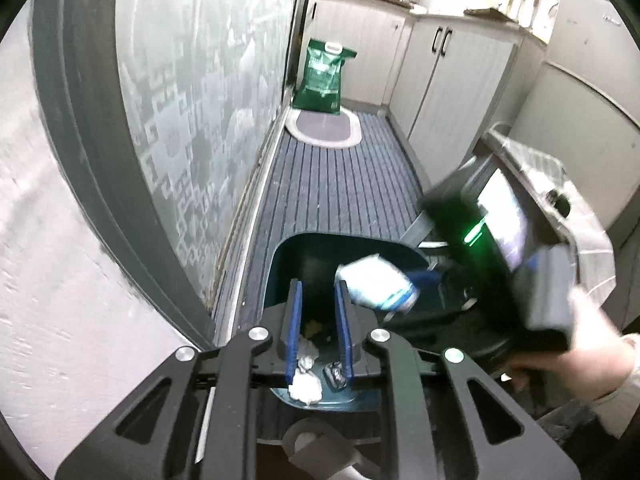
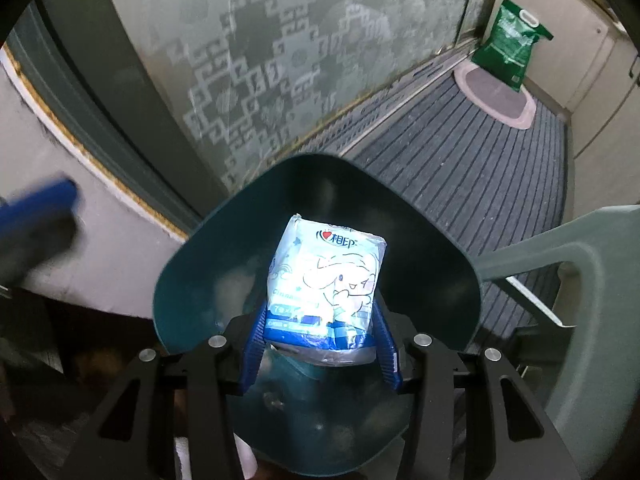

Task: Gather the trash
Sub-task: 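Drop the ginger and tissue pack into the teal bin, opening both tools, then move both tools back over the table toward the lime and nut shell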

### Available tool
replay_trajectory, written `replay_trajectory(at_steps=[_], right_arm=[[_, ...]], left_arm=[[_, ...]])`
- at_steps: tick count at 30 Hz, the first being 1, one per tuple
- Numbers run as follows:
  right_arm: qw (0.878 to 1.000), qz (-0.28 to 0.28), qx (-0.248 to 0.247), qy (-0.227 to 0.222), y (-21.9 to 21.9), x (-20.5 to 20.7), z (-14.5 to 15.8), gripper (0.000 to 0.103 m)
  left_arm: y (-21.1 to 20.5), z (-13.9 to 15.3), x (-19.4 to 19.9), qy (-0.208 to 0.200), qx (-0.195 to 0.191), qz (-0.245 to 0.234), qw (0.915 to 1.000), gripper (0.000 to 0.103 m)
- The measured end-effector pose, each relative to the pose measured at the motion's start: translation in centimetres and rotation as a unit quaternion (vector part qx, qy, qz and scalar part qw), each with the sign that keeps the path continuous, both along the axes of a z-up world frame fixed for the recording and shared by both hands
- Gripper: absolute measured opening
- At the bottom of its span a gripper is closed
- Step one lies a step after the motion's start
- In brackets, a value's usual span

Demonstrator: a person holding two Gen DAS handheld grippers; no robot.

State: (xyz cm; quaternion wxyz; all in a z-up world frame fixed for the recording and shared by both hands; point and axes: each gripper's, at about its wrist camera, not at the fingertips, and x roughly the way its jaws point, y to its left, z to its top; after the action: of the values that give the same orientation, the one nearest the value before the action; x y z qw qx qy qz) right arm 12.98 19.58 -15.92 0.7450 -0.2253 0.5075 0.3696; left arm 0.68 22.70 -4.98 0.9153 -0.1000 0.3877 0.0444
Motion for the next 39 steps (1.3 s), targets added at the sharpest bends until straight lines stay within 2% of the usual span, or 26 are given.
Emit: replay_trajectory(at_steps=[9, 14, 18, 31, 35, 39], right_arm=[[0.999, 0.013, -0.038, 0.023, -0.1, -0.7, -3.4, 0.050], [0.998, 0.012, -0.050, 0.026, -0.2, -0.8, -4.4, 0.065], [0.998, 0.017, -0.046, 0.026, -0.1, -1.2, -4.0, 0.066], [0.999, 0.038, 0.012, 0.007, -1.6, -2.7, 0.8, 0.066], [0.997, 0.056, 0.046, -0.017, -2.0, -3.6, 3.9, 0.052], [0.993, 0.057, 0.091, -0.043, -3.4, -3.9, 8.1, 0.049]], left_arm=[[-0.6, 3.1, -0.9, -0.037, -0.006, 0.000, 0.9993, 0.014], [-1.0, 5.0, -1.2, -0.058, -0.010, 0.002, 0.9982, 0.014], [-1.7, 6.9, -1.8, -0.081, -0.012, 0.000, 0.9966, 0.014], [-4.0, 11.8, -3.1, -0.139, -0.005, -0.003, 0.9903, 0.014], [-4.9, 12.4, -2.7, -0.144, -0.003, -0.004, 0.9896, 0.015], [-5.8, 12.5, -1.9, -0.146, 0.001, -0.005, 0.9892, 0.017]])
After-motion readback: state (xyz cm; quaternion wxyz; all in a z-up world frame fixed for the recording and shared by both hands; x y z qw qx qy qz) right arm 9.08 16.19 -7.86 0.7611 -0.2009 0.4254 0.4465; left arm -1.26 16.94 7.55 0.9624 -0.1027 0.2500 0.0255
